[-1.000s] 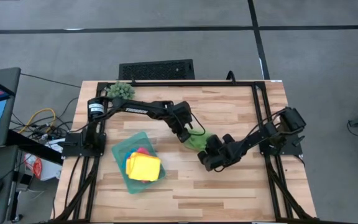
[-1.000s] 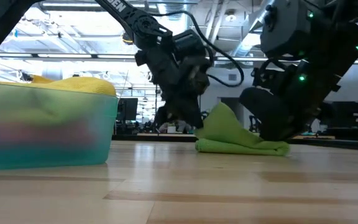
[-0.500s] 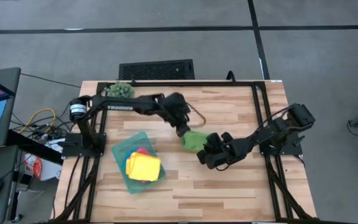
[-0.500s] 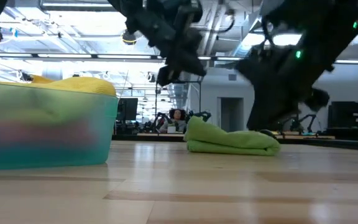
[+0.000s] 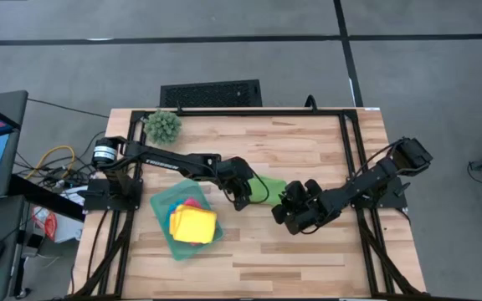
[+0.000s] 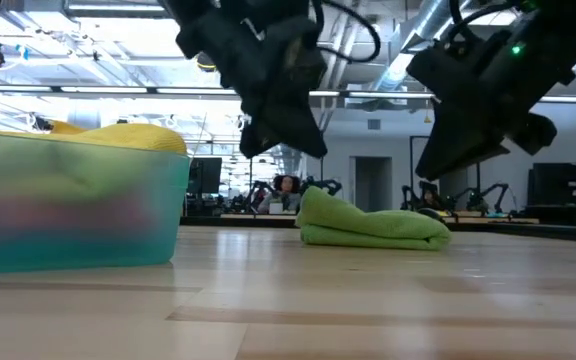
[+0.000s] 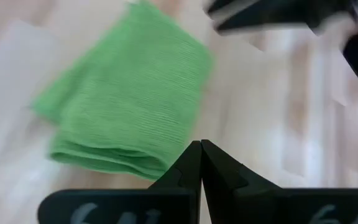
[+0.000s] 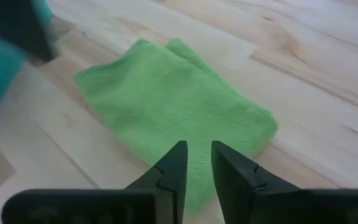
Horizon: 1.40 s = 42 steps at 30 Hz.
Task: Fold microfiber towels
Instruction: Fold the green microfiber towel
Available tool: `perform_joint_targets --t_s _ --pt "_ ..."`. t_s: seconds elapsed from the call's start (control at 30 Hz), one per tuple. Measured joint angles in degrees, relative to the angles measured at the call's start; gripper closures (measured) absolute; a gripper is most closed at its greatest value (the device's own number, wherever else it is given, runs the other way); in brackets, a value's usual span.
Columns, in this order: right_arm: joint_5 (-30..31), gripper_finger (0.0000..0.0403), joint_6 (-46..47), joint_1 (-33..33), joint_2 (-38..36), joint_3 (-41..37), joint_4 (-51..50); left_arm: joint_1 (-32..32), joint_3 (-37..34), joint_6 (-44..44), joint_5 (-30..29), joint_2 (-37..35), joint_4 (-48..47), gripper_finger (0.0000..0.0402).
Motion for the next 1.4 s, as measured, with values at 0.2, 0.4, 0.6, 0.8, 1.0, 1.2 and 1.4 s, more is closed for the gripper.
perform_joint_targets --t_s 0.2,0.4,0.6,0.8,1.0,1.2,1.4 --pt "0.0 0.0305 1.0 -0.1 0.3 0.0 -0.5 -0.2 -6.3 -1.4 -5.5 0.0 8.7 0.0401" --pt "-0.3 0.0305 1.1 -0.1 0.3 -0.1 -1.1 1.3 -11.4 -2.4 -8.2 0.0 11.4 0.0401" --pt "-0.4 0.0305 1.2 -0.1 0.3 -0.1 -1.2 2.0 -13.8 -4.5 -8.1 0.0 13.3 0.0401" --pt "-1.2 0.0305 1.2 0.1 0.3 -0.1 -0.5 3.4 -14.2 -17.6 -7.1 -0.5 9.0 0.0401" --pt "-1.3 0.0305 1.1 0.4 0.3 -0.1 -0.2 7.1 -17.8 -32.5 3.6 4.4 29.9 0.0401" --pt "-2.8 0.0305 1.1 0.9 0.3 -0.1 -0.2 9.6 -21.1 -41.3 9.0 5.3 36.6 0.0378" --pt "-2.8 0.0305 1.1 1.5 0.3 -0.1 -0.2 10.4 -22.6 -48.1 6.7 5.1 41.1 0.0307"
